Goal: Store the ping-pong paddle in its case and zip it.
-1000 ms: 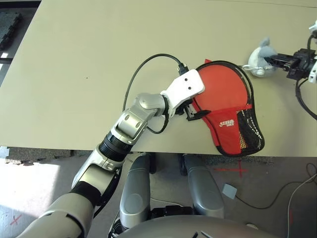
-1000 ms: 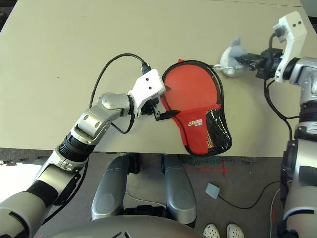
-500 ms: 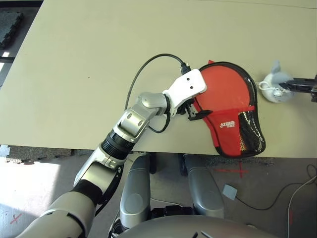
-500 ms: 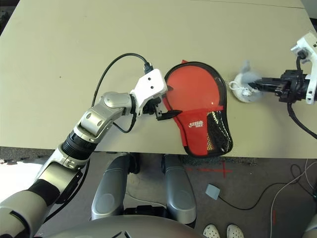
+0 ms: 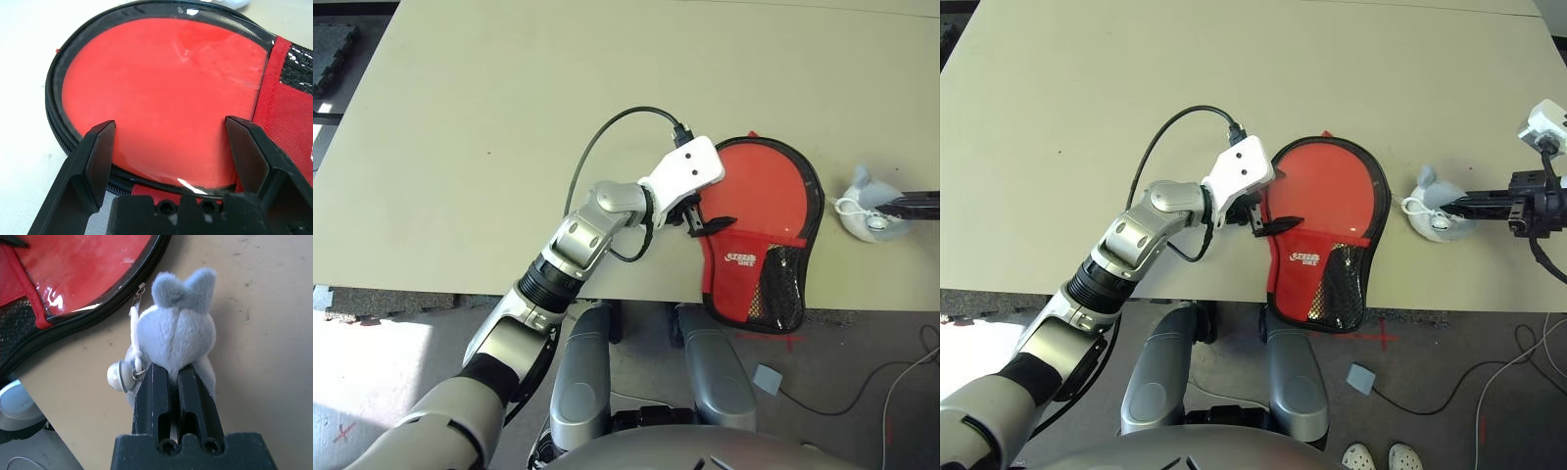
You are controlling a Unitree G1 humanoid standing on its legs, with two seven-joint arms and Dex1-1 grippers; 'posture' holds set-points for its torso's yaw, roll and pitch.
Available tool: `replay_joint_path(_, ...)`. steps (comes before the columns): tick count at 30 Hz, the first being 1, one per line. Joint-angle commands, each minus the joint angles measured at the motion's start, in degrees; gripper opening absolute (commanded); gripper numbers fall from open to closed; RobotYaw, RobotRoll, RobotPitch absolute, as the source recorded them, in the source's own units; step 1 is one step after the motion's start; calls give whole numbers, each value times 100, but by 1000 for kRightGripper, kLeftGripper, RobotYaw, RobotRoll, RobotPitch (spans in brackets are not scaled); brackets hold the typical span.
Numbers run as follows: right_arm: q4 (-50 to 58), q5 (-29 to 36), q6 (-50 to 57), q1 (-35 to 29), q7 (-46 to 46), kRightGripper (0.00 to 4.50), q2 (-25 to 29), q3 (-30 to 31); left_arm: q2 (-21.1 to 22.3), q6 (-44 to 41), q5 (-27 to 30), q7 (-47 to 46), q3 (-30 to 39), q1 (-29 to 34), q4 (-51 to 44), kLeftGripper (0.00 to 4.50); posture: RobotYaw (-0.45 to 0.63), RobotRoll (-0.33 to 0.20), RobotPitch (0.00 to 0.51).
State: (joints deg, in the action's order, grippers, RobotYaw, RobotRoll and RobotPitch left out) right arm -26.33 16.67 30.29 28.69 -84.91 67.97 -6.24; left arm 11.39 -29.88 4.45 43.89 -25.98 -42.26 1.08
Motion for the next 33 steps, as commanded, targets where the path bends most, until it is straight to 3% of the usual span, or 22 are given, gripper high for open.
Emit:
replay_joint_path(1,-106,-108,2,-15,99,10,-104,155,10,82,-120,148,-163,-149,-152,4500,-172,0,377)
replay_joint_path(19,223,10,238,-73,-72,10,55,157,-90,-242,-447,698,-867,-274,725,4500,-196,0,376)
replay_joint_path(25,747,292,475,-645,-548,10,450,79,-134,-313,-551,714,-929,-307,953,4500,-196,0,376)
replay_joint_path(33,1894,1196,866,-1838,-759,10,1012,19,-178,-253,-561,704,-891,-408,1223,4500,-229,0,379)
